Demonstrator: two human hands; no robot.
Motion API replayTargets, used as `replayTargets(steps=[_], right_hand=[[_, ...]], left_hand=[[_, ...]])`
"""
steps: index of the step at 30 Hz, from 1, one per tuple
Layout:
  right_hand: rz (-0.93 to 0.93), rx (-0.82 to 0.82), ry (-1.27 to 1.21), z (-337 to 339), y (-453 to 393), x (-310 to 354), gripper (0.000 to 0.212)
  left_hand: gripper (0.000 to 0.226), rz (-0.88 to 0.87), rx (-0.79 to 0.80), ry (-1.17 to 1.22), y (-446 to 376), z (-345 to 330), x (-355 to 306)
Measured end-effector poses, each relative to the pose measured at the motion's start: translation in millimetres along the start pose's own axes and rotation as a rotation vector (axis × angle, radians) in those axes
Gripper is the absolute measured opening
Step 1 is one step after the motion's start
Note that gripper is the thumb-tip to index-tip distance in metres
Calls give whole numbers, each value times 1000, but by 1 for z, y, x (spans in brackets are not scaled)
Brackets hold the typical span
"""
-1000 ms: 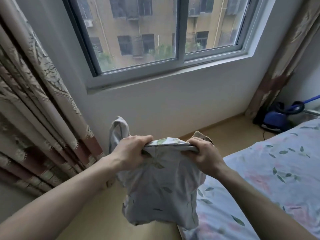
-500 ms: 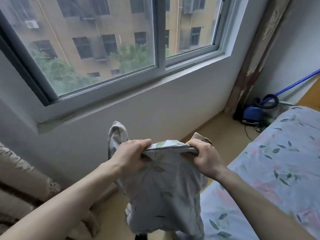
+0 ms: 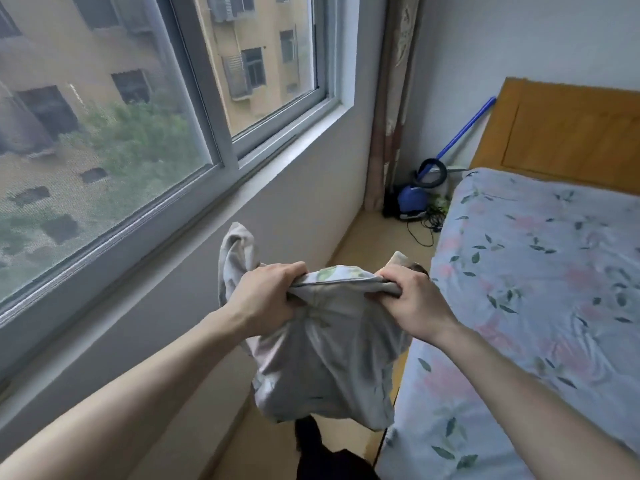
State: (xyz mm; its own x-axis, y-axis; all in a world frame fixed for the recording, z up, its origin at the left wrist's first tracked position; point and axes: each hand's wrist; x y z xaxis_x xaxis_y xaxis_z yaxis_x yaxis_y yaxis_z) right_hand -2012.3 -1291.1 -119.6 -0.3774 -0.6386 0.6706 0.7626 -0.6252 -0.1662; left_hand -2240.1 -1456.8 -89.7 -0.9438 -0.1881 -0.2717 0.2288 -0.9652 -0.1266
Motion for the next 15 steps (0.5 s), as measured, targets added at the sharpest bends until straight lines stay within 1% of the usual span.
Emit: replayTargets(steps=[2,5,7,8,10,12,15], right_hand=[[-36,-43,-14,4,-20,-9,8],[-63,-67,-11,11,-50,-23,8],[-91,-99,-7,16,-77,-40,3],[-99,-112,-2,19,-89,-49,4],[-128,-148,16,25,-111,-67,13],[-180,-171,30,35,-132,-90,13],[-243,-189,56,51,-157,-122,13]], left_hand=[[24,-26,20,24,-31,-2,8],[30,-60,31,37,-73,-5,19],[32,-89,53,46,-113,-13,29],[34,-96,65,40,-133,-16,33],[39,-123,83,32,-175,-25,38],[42,-161,118,44,-223,-37,40],[41,-234,187,68,-287,-50,36]])
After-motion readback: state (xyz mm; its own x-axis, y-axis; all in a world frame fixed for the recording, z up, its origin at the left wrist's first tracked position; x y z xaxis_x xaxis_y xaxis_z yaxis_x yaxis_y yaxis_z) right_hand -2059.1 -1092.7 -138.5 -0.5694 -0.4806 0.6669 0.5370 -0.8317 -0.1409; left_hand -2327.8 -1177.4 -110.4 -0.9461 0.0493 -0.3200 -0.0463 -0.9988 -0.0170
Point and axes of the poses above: each hand's wrist, its own y-axis away from the middle knuckle, its own z-axis out of the back of the hand, x = y × z, and after that the axes turned 2 degrees about x, right-handed
